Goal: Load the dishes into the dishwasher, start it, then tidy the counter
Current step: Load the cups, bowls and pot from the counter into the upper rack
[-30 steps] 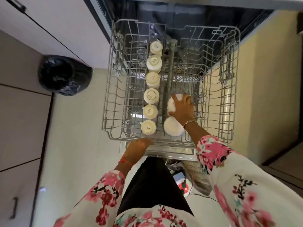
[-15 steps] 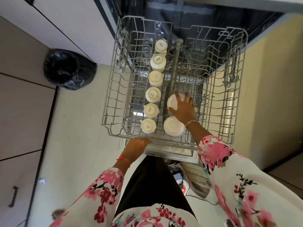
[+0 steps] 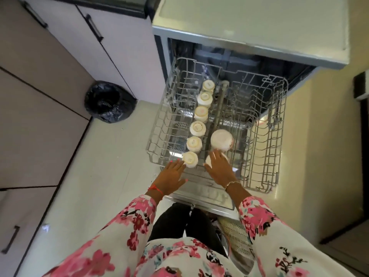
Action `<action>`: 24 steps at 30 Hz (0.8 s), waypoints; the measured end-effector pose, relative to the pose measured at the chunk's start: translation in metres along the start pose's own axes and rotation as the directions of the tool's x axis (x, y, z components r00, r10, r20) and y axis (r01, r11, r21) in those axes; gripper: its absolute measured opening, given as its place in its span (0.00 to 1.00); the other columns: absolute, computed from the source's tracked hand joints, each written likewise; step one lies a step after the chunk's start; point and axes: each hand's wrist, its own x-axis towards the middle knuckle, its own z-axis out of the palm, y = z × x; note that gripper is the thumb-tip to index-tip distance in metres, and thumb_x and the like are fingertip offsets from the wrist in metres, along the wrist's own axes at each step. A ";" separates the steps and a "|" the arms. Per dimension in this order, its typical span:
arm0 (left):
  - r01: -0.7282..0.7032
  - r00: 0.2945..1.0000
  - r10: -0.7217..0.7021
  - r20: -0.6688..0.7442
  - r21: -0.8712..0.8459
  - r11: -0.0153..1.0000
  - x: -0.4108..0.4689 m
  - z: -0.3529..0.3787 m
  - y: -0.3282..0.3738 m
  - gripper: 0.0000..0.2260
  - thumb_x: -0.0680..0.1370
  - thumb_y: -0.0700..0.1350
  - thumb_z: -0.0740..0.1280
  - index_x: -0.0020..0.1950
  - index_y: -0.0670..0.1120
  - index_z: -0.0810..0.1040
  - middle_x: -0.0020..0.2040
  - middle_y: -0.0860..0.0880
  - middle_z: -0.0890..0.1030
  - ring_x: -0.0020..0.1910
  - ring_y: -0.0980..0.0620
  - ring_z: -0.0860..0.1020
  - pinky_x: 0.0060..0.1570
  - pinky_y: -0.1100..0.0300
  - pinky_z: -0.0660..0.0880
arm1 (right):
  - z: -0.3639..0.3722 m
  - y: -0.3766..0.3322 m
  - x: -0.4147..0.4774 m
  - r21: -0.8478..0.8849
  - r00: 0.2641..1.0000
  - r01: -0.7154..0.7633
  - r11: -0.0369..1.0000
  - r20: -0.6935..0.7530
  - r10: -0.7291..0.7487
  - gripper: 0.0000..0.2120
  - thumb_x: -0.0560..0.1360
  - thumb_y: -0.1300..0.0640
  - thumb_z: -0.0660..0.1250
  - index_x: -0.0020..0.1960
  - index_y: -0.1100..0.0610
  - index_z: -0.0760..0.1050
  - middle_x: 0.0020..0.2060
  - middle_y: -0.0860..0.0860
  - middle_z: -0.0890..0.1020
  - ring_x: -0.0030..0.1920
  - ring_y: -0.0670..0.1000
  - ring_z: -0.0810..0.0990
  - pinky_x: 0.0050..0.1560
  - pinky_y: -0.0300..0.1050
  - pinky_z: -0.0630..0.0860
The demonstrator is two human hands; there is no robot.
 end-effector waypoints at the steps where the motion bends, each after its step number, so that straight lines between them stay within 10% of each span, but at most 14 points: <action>1: 0.006 1.000 -0.006 -0.026 0.009 1.000 -0.009 -0.004 -0.007 0.35 0.75 0.62 0.44 0.75 0.41 0.59 0.75 0.43 0.59 0.76 0.45 0.54 0.74 0.52 0.46 | 0.002 -0.014 -0.005 -0.002 0.999 0.037 0.999 0.003 -0.037 0.27 0.80 0.53 0.57 0.73 0.65 0.55 0.74 0.62 0.56 0.75 0.60 0.53 0.73 0.54 0.57; 8: 0.108 0.972 -0.080 -0.219 0.119 0.987 -0.068 -0.046 -0.084 0.30 0.73 0.60 0.53 0.64 0.41 0.76 0.64 0.44 0.77 0.63 0.46 0.75 0.57 0.47 0.74 | 0.001 -0.120 -0.008 0.017 0.991 0.122 0.992 -0.052 -0.121 0.28 0.80 0.47 0.55 0.75 0.61 0.55 0.76 0.57 0.54 0.76 0.54 0.50 0.74 0.47 0.48; 15: 0.192 0.935 -0.133 -0.328 0.155 0.969 -0.120 -0.116 -0.234 0.30 0.72 0.60 0.53 0.62 0.40 0.77 0.62 0.43 0.78 0.62 0.44 0.76 0.62 0.50 0.70 | -0.013 -0.256 0.060 -0.037 0.953 0.179 0.983 -0.243 -0.183 0.48 0.71 0.27 0.35 0.74 0.63 0.55 0.75 0.59 0.54 0.76 0.57 0.51 0.76 0.52 0.51; 24: 0.300 0.816 -0.295 -0.497 -0.073 0.951 -0.153 -0.207 -0.396 0.32 0.73 0.60 0.52 0.64 0.37 0.74 0.65 0.40 0.75 0.66 0.38 0.71 0.70 0.50 0.52 | -0.051 -0.404 0.149 -0.121 0.924 0.254 0.959 -0.263 -0.278 0.30 0.80 0.45 0.54 0.76 0.59 0.51 0.76 0.55 0.49 0.77 0.54 0.45 0.75 0.47 0.45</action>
